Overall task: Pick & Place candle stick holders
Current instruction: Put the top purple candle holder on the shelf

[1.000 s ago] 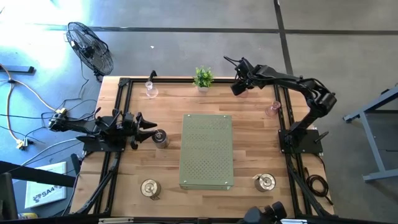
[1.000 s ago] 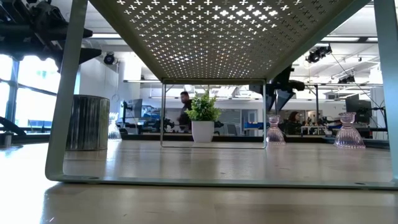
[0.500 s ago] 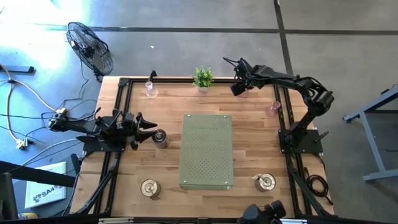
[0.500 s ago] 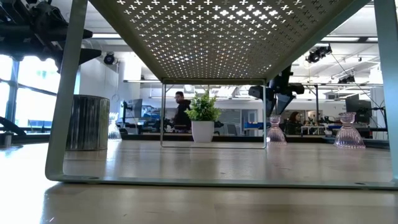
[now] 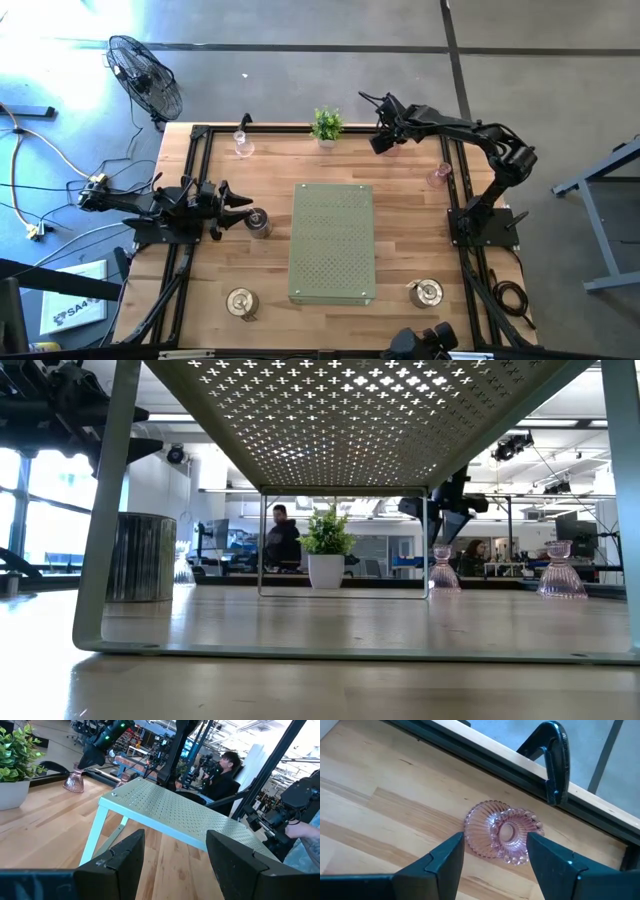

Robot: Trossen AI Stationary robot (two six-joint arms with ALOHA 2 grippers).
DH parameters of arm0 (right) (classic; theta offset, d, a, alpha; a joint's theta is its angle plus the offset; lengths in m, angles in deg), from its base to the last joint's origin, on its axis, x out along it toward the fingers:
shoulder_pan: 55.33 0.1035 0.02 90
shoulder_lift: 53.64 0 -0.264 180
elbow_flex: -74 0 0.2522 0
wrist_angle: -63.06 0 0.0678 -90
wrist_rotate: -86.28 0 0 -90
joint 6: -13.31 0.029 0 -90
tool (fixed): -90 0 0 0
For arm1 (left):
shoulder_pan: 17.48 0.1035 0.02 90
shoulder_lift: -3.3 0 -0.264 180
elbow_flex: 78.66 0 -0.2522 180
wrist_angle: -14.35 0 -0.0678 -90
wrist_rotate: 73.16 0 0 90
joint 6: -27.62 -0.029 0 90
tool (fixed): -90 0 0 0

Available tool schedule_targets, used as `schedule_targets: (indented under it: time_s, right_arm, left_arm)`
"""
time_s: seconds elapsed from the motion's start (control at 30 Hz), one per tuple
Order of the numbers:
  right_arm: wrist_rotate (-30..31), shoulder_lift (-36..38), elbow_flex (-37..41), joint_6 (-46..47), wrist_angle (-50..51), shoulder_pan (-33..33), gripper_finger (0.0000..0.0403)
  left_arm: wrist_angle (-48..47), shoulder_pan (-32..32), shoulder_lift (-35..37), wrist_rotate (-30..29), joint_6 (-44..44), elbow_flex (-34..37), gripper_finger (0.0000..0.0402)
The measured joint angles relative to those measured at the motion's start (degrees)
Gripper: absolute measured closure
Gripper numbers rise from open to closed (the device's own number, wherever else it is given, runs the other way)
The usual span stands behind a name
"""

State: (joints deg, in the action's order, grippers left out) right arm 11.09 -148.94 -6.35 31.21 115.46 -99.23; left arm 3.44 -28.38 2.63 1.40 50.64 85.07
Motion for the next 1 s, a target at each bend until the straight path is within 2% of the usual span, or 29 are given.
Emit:
schedule_targets:
  time_s: [0.33,0.5,0.83,1.0]
  right_arm:
    - [0.7,-0.1,0.0,-0.2,-0.6,0.0,0.0194]
    - [-0.2,-2.6,0.0,-0.4,-0.8,0.0,0.0194]
    - [2.4,-5.2,-0.3,-2.1,-2.4,0.0,0.0195]
    - [2.3,-5.0,-0.3,-1.9,-2.3,0.0,0.0224]
  left_arm:
    - [0.0,0.0,0.0,1.8,0.0,0.0,0.0192]
    - [0.0,0.0,0.0,2.5,0.0,0.0,0.0192]
    - [-0.5,0.0,0.0,2.5,0.0,0.0,0.0192]
    - [-1.8,0.0,0.0,2.5,0.0,0.0,0.0192]
